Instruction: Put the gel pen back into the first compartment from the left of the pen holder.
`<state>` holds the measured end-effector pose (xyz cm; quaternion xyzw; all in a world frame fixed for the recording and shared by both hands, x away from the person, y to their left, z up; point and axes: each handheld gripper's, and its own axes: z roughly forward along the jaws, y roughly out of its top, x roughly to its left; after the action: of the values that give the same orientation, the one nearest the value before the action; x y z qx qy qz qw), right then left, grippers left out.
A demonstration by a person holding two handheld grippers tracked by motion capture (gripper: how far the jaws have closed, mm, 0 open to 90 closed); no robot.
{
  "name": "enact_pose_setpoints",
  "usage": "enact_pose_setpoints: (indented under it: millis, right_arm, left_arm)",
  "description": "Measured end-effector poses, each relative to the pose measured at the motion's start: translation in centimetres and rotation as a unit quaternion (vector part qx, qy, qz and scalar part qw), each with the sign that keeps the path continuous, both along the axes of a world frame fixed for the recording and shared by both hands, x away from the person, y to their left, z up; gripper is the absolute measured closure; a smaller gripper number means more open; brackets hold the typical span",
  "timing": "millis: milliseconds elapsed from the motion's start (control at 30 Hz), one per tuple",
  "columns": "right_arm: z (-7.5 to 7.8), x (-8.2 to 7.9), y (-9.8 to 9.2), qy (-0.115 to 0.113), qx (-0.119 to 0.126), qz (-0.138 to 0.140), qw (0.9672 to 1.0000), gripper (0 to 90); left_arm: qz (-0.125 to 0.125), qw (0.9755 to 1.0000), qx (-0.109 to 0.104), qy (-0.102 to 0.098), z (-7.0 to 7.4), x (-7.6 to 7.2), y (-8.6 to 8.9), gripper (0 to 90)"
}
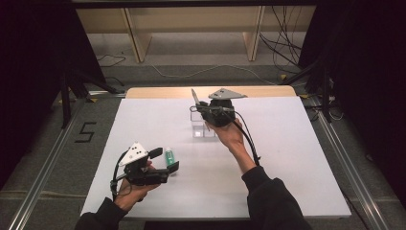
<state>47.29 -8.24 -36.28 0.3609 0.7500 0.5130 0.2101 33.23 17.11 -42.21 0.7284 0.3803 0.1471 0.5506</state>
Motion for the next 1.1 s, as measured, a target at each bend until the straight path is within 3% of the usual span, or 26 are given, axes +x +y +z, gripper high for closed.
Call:
enact_pose_setpoints:
  millis: [433,1100]
  right_arm:
    - [-0.1,2.0,1.4,-0.018,0.017,-0.024,0.9994,79.9]
    - [-1.0,3.9,2.5,-0.036,0.018,-0.059,0.9974,79.9]
  left_arm:
    - [-0.001,1.0000,0.000,0.000,0.0,0.0,0.0,16.1]
    - [-0.003,1.0000,-0.001,-0.002,0.1,0.0,0.1,16.1]
